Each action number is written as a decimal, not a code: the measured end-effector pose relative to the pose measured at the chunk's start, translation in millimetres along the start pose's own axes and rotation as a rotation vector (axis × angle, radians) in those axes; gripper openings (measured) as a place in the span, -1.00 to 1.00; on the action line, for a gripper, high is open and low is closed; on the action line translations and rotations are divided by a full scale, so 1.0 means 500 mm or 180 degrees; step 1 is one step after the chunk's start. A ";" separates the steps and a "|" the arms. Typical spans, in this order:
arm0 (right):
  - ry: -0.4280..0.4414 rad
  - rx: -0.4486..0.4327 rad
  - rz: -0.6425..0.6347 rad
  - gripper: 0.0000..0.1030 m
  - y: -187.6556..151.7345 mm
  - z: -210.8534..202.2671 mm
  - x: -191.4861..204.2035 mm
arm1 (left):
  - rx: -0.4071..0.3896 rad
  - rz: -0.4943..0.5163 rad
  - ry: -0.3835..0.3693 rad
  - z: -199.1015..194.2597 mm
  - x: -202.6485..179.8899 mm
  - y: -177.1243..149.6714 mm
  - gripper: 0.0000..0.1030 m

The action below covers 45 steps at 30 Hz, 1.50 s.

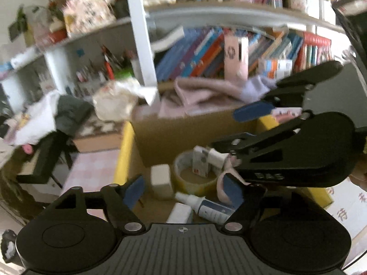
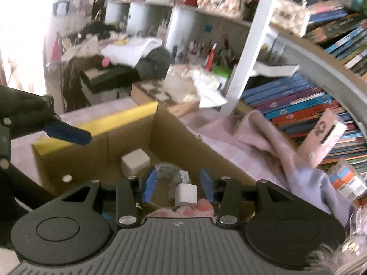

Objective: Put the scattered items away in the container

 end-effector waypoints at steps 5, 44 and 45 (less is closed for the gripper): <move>-0.0188 -0.0259 0.0171 -0.01 0.002 -0.109 -0.019 | -0.0302 -0.0108 0.0091 -0.094 -0.009 0.006 0.69; -0.1293 0.0323 0.1603 0.94 -0.463 -0.539 -0.023 | 0.0064 -0.0420 -0.0037 -0.262 -0.236 -0.242 1.00; -0.1287 0.0334 0.1615 0.95 -0.465 -0.538 -0.023 | 0.0073 -0.0428 -0.0047 -0.263 -0.236 -0.244 1.00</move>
Point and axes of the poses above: each gripper's, at about its wrist camera, not at the fingertips, and z roughly the way its jaws point, x to its left, y to its top, the point moved 10 cm from there along z, roughly the way its jaws point, and after that the axes turned 6 degrees about -y, right-handed, at the moved point
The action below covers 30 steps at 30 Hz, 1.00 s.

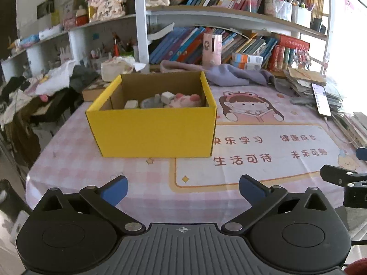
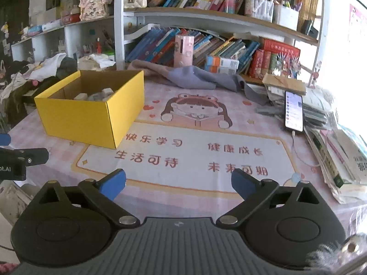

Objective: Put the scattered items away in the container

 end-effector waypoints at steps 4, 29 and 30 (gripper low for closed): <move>0.0031 0.0041 -0.0012 0.96 -0.005 0.001 0.003 | 0.0022 -0.0015 0.0048 -0.003 0.003 -0.007 1.00; 0.0038 0.0198 -0.0026 1.00 -0.032 0.005 0.009 | 0.0201 -0.0026 0.0013 0.008 -0.001 -0.030 1.00; 0.0039 0.0207 -0.0034 1.00 -0.032 0.006 0.010 | 0.0208 -0.0022 0.0011 0.008 -0.002 -0.031 1.00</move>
Point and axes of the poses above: each gripper's, at about its wrist camera, not at the fingertips, and z roughly the way its jaws point, x to its left, y to its top, the point moved 10 cm from there along z, roughly the way its jaws point, and after that the axes turned 6 degrees about -y, right-handed, at the moved point
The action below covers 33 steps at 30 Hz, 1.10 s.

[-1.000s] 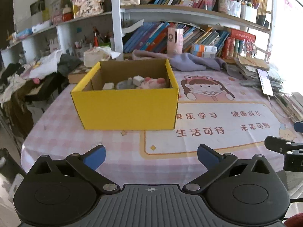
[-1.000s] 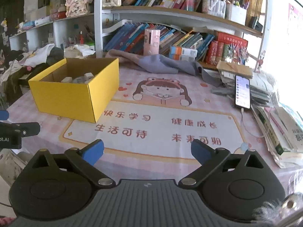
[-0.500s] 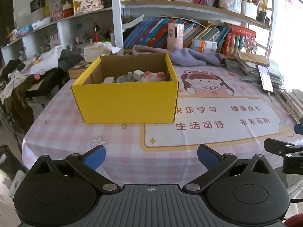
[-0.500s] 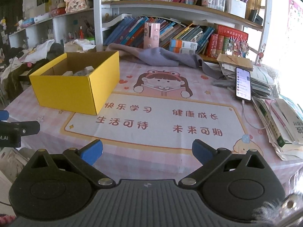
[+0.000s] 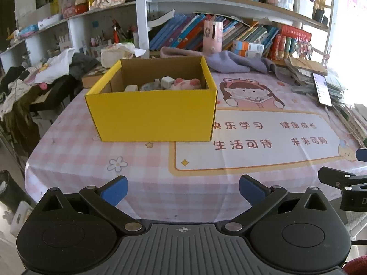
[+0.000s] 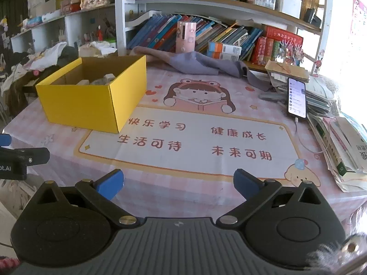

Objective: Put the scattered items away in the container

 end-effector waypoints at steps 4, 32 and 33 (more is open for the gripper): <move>-0.0008 0.0031 -0.0026 1.00 -0.001 0.005 0.002 | 0.0025 0.0019 -0.0009 0.003 -0.001 -0.002 1.00; -0.0002 0.0064 -0.0060 1.00 0.002 0.022 0.002 | 0.0086 0.0013 -0.0075 0.029 0.010 0.004 1.00; -0.0002 0.0064 -0.0061 1.00 0.002 0.022 0.002 | 0.0083 0.0016 -0.0079 0.030 0.009 0.004 1.00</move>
Point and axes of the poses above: each gripper's, at about its wrist camera, not at the fingertips, and z roughly the way its jaws point, x to its left, y to its top, the point moved 10 cm from there along z, roughly the way its jaws point, and after that the axes turned 6 degrees about -y, right-handed, at the moved point
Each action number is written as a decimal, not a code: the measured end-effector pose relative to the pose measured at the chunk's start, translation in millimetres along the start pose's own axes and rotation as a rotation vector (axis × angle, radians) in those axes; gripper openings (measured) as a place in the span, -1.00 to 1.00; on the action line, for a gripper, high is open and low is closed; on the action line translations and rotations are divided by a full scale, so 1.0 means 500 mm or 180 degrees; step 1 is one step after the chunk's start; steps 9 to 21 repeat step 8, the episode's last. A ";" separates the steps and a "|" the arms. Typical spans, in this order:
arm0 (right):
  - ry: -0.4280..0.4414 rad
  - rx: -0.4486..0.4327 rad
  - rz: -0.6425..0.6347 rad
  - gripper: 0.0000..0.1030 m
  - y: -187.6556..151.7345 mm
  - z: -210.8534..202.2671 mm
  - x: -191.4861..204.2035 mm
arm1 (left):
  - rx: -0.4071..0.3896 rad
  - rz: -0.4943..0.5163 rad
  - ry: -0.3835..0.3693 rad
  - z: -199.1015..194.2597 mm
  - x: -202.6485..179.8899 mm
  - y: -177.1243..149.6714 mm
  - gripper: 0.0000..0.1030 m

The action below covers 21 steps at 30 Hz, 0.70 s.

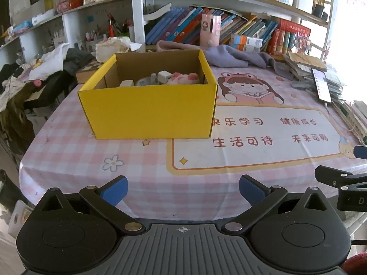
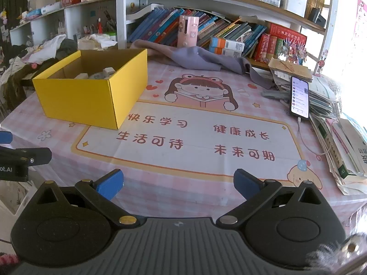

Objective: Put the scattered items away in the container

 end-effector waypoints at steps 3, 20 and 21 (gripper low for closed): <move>0.0000 0.0006 -0.0006 1.00 0.000 0.002 -0.001 | 0.0000 0.0011 -0.0011 0.003 -0.002 0.001 1.00; 0.0005 0.0034 -0.0015 1.00 0.005 0.015 -0.005 | 0.0026 -0.0007 -0.0003 0.012 0.000 0.004 1.00; 0.0005 0.0034 -0.0015 1.00 0.005 0.015 -0.005 | 0.0026 -0.0007 -0.0003 0.012 0.000 0.004 1.00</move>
Point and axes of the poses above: each gripper's, at about its wrist camera, not at the fingertips, and z roughly the way its jaws point, x to its left, y to its top, the point moved 10 cm from there along z, roughly the way its jaws point, and after that the axes turned 6 degrees about -y, right-handed, at the moved point
